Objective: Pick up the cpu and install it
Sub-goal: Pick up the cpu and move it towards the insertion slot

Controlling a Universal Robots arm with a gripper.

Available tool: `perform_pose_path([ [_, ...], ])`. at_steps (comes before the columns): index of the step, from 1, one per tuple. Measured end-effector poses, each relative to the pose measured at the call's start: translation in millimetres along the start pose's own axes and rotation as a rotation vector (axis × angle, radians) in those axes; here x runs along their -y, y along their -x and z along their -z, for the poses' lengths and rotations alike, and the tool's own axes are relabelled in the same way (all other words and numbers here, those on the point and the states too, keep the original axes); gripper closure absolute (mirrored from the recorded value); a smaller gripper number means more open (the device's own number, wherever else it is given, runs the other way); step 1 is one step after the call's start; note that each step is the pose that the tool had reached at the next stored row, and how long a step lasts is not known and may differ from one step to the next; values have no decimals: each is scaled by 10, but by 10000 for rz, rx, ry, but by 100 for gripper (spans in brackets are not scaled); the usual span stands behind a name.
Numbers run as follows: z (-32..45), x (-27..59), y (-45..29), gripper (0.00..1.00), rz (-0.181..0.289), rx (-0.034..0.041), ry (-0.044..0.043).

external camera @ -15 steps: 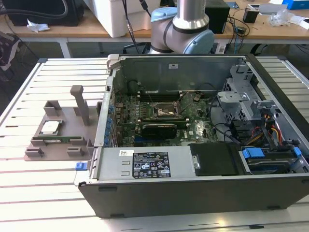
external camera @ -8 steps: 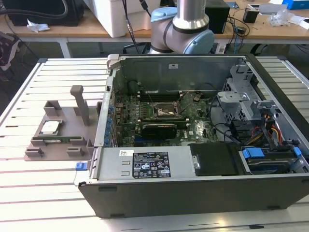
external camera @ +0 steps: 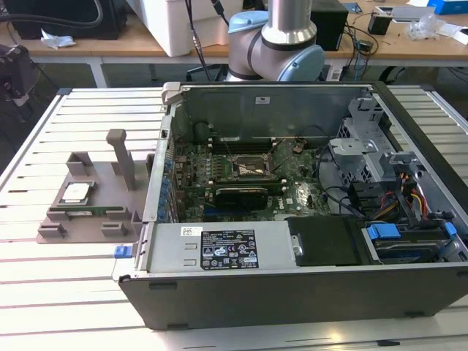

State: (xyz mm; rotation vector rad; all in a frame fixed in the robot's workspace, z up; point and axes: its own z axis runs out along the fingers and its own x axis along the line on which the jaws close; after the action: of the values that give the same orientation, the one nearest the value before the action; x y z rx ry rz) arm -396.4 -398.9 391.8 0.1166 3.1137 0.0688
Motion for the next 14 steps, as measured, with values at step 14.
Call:
perform_pose_path([
  [14, -95, 4, 4, 40, 0, 2, -28],
])
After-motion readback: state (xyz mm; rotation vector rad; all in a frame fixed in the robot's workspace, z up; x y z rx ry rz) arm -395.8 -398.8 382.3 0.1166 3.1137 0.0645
